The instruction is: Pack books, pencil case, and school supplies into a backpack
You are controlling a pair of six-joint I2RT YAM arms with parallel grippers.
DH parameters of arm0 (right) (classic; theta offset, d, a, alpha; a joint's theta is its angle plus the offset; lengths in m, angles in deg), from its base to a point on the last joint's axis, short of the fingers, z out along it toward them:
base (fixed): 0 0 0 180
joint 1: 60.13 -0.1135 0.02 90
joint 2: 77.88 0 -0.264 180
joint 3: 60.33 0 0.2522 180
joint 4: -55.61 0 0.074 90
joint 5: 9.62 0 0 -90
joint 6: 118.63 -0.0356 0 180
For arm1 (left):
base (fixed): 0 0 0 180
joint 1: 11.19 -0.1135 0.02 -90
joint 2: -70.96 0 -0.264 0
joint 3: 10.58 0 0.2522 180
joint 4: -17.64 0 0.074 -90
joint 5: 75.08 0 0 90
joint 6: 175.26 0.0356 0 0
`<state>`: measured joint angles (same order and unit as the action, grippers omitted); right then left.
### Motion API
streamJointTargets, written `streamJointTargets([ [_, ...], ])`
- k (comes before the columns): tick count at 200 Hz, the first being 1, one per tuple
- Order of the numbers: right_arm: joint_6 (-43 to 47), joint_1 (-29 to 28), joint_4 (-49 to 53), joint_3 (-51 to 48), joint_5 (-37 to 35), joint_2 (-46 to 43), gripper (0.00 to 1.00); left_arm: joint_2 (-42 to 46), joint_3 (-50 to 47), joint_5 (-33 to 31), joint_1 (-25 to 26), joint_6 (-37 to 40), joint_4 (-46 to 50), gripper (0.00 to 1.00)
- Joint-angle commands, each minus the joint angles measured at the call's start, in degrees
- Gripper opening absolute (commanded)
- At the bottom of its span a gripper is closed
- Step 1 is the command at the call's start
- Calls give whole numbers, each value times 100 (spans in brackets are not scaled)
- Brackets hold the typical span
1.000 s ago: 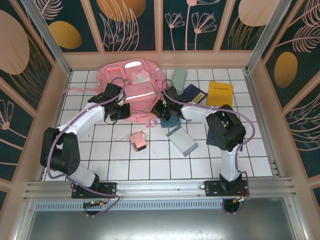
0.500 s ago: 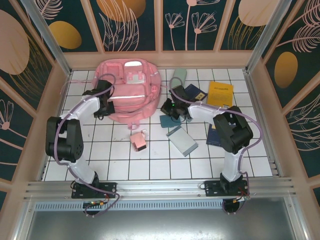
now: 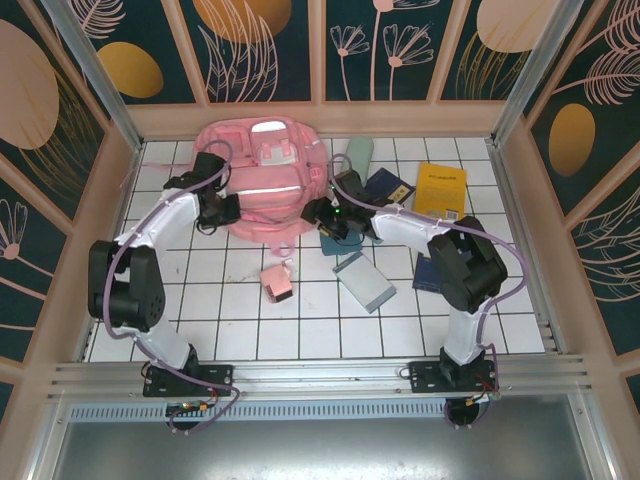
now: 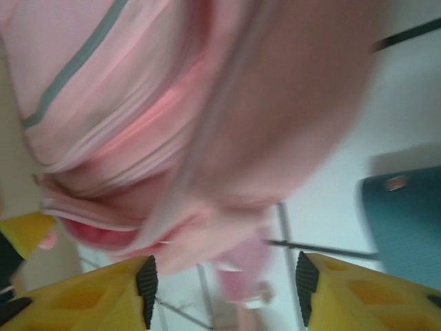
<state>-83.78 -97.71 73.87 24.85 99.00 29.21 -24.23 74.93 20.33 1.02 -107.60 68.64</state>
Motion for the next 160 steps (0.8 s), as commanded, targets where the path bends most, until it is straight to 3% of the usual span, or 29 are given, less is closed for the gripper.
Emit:
streamJointTargets([
  [1,-629,-116,-140,-10,187,43,63,371,-150,824,484,-164,-420,0],
  [51,-1607,-68,-516,-341,153,129,71,772,-954,1128,755,-461,-887,0],
  [81,-1998,-25,-830,-215,186,472,68,843,-1083,1199,819,-431,-913,0],
  [93,-2000,-21,-768,-87,73,612,58,834,-1066,1168,819,-375,-852,0],
  [111,-1945,6,-730,-51,-139,683,26,776,-969,1009,818,-217,-606,0],
  [128,-1773,58,-564,-58,-399,607,1,703,-833,483,821,-90,-227,0],
  [160,-1500,221,-481,-235,-595,351,0,396,-556,-605,810,107,400,0],
])
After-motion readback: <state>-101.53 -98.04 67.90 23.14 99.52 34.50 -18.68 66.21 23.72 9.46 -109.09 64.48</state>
